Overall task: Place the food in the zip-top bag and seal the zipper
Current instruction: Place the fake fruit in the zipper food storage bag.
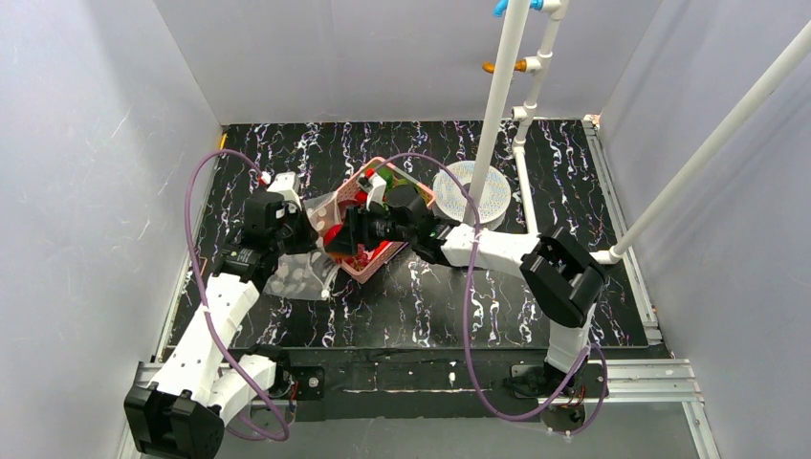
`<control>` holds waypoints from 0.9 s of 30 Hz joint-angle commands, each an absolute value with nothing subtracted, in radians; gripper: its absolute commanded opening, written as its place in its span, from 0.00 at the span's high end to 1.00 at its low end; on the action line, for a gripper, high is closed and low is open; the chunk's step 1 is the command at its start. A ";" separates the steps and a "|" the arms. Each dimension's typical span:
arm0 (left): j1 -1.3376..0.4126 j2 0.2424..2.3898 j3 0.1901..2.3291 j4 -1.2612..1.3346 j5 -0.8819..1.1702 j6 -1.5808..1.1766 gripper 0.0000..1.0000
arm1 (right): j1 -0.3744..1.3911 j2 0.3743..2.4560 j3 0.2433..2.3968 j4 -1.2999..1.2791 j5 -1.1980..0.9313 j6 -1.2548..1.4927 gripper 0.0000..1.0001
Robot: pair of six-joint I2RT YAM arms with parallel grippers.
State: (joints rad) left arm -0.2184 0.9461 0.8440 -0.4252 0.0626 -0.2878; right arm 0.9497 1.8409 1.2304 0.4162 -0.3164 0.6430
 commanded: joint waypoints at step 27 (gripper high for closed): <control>-0.221 0.833 0.961 -0.729 0.277 -0.665 1.00 | 1.107 1.649 1.523 -0.187 -0.142 0.408 0.32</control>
State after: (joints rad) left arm -0.2173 0.8255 0.9730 -0.6973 0.1603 -0.5749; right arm 1.1091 1.7179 1.4421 -0.1243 -0.0968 0.4297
